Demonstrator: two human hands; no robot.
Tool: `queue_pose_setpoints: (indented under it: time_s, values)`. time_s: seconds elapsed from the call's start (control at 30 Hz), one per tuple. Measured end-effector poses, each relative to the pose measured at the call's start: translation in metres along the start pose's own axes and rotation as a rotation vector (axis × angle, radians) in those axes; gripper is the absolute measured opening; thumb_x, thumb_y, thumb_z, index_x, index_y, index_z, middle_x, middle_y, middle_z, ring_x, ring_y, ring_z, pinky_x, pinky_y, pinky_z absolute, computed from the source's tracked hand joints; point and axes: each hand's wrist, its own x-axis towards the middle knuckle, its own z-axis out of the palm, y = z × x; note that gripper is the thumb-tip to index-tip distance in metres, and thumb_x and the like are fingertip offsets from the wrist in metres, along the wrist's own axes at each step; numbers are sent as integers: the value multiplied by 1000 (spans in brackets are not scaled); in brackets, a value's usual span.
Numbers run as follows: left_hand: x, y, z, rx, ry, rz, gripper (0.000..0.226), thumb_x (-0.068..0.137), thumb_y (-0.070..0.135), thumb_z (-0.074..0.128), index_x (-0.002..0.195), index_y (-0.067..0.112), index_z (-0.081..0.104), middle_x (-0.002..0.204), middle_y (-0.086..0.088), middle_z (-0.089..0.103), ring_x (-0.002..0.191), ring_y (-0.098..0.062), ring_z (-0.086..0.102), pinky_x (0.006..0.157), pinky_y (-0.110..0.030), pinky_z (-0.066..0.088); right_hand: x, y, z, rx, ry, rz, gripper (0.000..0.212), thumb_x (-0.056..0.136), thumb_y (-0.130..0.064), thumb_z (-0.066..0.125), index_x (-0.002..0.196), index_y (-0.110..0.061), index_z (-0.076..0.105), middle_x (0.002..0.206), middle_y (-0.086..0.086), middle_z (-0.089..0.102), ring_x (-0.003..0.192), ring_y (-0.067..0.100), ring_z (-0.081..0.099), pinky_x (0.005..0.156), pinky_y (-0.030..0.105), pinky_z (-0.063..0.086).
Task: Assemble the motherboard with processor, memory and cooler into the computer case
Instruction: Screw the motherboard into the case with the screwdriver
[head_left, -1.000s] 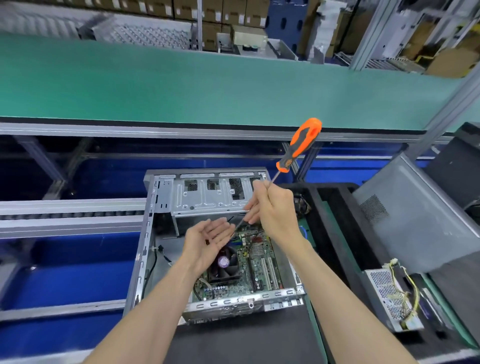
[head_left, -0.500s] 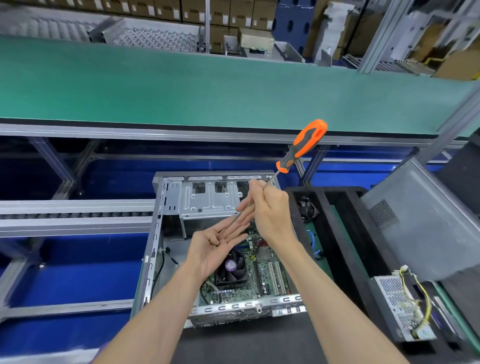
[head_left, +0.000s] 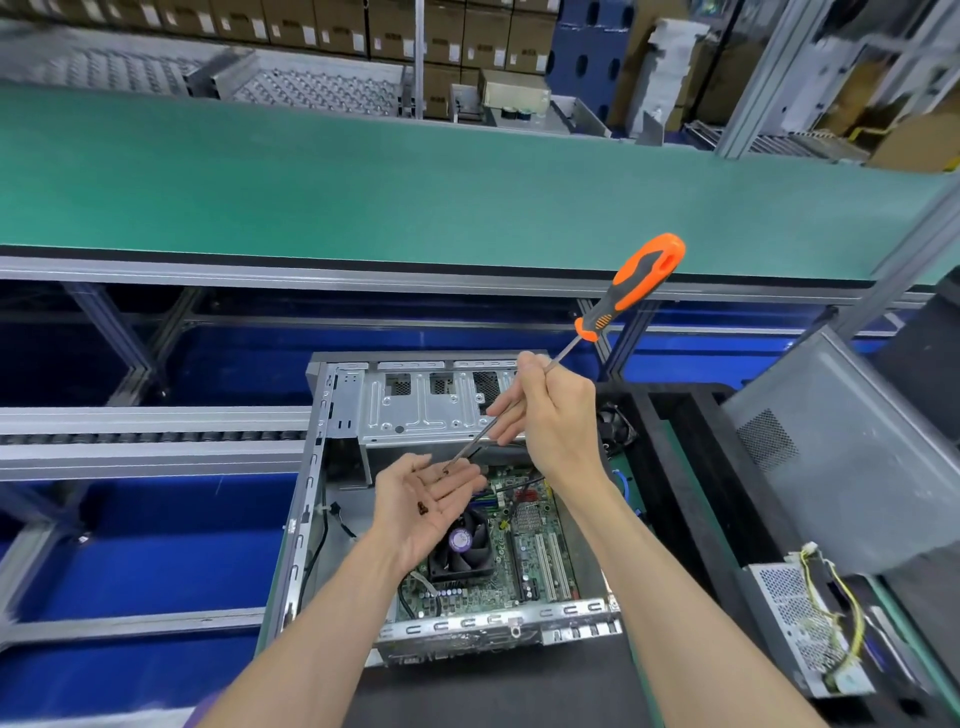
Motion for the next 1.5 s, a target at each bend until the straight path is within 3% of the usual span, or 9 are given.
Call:
queue_pose_setpoints:
  time_s: [0.17,0.37,0.57,0.77,1.1,1.27,1.5]
  values:
    - [1,-3,-1,31,108,27,21,74,13,76,80,-8,75,96,-23,73,91,-32,74,56,-24,59,2,3,1,-36,7,-22,53,107,-29,38,71,4,60,54,6,66,41,25,63,39,32,49]
    - [4,-3,-3,-148,100,75,33,81,3,67,108,-14,61,104,-26,72,96,-32,73,65,-27,61,2,7,3,-40,18,-36,52,107,-31,39,71,0,60,53,8,65,41,25,63,39,32,49]
    - [6,-2,-2,-172,85,62,38,89,10,63,116,-17,55,111,-29,69,98,-34,72,66,-31,61,2,6,4,-37,33,-47,50,108,-27,39,72,1,59,54,9,65,41,24,63,38,28,48]
    - [6,-2,-1,-209,70,61,39,89,10,62,118,-14,54,112,-27,69,96,-32,73,65,-29,61,0,4,7,-22,32,-40,49,108,-25,38,72,1,59,54,11,65,43,26,64,40,40,52]
    - [-1,2,3,-405,65,72,37,78,9,68,107,-13,62,101,-27,70,88,-25,75,60,-25,60,2,10,13,50,50,-32,50,108,-26,39,74,4,60,58,13,66,45,28,65,42,35,54]
    - [-2,4,3,-449,67,80,29,94,13,61,106,-14,63,100,-25,71,88,-25,75,60,-24,60,3,12,16,62,46,-32,52,107,-29,39,75,5,61,58,12,67,45,28,66,43,38,55]
    - [-3,5,4,-450,53,82,34,95,19,59,113,-10,62,108,-20,70,87,-21,75,57,-22,59,5,13,18,64,55,-39,48,107,-30,40,72,-4,60,59,13,67,46,28,66,45,49,55]
